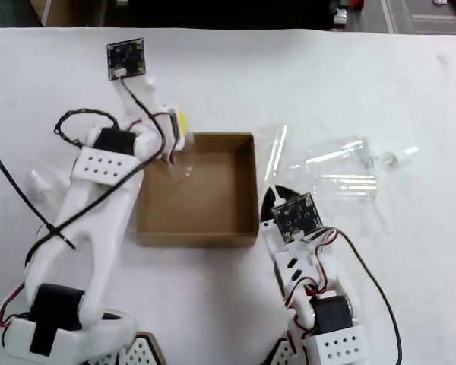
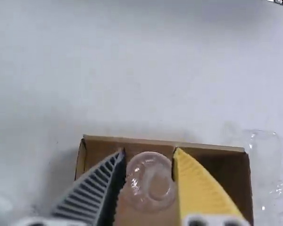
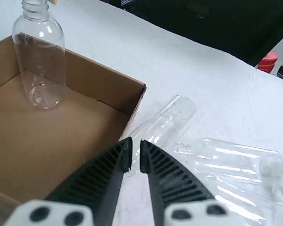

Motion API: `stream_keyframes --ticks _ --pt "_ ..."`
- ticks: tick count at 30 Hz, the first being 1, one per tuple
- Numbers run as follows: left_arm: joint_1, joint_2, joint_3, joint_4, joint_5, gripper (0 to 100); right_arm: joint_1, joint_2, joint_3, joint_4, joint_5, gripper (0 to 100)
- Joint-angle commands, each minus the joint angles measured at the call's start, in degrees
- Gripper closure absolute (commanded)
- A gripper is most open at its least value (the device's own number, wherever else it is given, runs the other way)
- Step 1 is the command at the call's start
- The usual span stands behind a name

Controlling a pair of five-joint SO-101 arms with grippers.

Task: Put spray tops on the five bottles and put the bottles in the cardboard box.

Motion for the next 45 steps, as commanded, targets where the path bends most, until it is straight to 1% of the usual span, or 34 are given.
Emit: stream_keyframes --ticks 1,6,23,31,33,36,39,42,45 --pt "2.07 -0.13 -2.73 0.35 0.53 85 0.31 0.04 0.53 -1.27 0.88 98.1" --pt "4.79 -0.22 -0.88 0.18 0.53 85 0.31 0.04 0.53 -1.27 0.88 98.1" --pt "4.7 -0.22 0.97 0.26 0.44 85 0.4 0.04 0.53 -1.27 0.88 98.1" --pt "3.38 -0.48 1.67 0.26 0.44 85 0.4 0.04 0.53 -1.27 0.88 98.1" --pt "3.38 -0.66 1.67 0.26 0.35 89 0.4 0.04 0.53 -1.27 0.88 98.1" --pt "3.38 -0.66 1.41 0.0 0.0 99 0.4 0.04 0.53 -1.27 0.88 98.1" --pt "3.47 -0.66 1.23 0.0 0.0 96 0.4 0.04 0.53 -1.27 0.88 98.1" --pt "3.38 -0.66 1.23 -0.09 0.0 98 0.4 0.04 0.53 -1.27 0.88 98.1" --pt "3.21 -0.75 1.05 -0.18 -0.09 98 0.4 0.04 0.53 -1.27 0.88 98.1"
